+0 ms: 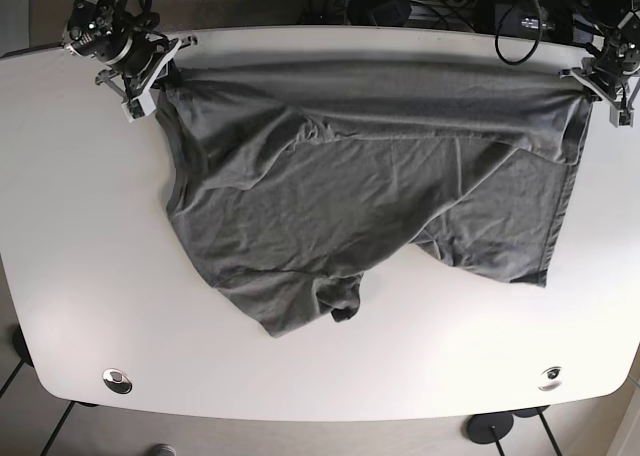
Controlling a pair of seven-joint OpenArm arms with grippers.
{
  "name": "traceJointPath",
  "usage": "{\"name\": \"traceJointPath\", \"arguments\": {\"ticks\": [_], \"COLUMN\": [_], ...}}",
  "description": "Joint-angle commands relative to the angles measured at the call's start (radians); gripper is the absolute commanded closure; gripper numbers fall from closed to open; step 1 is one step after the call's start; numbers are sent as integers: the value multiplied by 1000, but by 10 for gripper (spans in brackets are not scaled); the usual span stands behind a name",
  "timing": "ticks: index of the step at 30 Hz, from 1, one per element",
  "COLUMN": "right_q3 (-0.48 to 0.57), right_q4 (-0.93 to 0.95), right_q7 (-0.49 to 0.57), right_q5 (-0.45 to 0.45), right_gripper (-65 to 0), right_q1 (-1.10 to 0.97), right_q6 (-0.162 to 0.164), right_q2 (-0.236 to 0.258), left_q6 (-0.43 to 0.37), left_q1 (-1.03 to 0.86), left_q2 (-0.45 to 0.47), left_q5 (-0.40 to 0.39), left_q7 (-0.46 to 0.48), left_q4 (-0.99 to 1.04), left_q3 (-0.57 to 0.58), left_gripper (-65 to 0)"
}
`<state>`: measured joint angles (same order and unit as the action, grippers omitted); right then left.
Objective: Fold the T-shirt properly
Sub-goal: 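Lift the held shirt edge with both grippers and drag it back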
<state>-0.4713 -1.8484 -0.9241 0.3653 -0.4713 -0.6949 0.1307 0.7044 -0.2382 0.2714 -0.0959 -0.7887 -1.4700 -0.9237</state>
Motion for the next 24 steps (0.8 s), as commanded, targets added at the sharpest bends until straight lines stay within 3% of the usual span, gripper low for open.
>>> {"name": "traceJointPath", "arguments": {"ticks": [1,11,12,15,16,18,21,24], "right_q3": [-7,-42,-43,-43,-56,-93,-146,-160], "right_q4": [-41,-41,-44,-104,-126,-136,-136,-132], "right_q7": [12,12,12,12,12,12,12,12], "right_q5": [4,4,4,4,5,59,174,192], "right_gripper": [-17,-21,-30,-181,-289,-393,-438,-438], "right_q1": [-33,-116,-125,-143,-159,-157,-146,-47], "right_q6": [-3,-3,-3,-3,-3,-3,-3,-3], "right_q2": [13,11,11,7,7,5,13,28], "left_q6": [-6,-6,-6,-6,-6,-6,-6,-6], "left_q1": [-19,-100,-100,-95,-95,-95,-89,-42], "left_q2": [19,21,21,24,22,19,19,25], "left_q5": [-5,-5,-5,-5,-5,-6,-52,-161], "left_q7": [19,18,18,-27,-39,-39,-39,-39], "left_q4": [-39,-39,-39,-67,-113,-173,-251,-291], "left_q3": [-27,-80,-80,-80,-80,-76,-71,-24], "left_gripper": [-4,-15,-64,-236,-281,-285,-286,-286]}}
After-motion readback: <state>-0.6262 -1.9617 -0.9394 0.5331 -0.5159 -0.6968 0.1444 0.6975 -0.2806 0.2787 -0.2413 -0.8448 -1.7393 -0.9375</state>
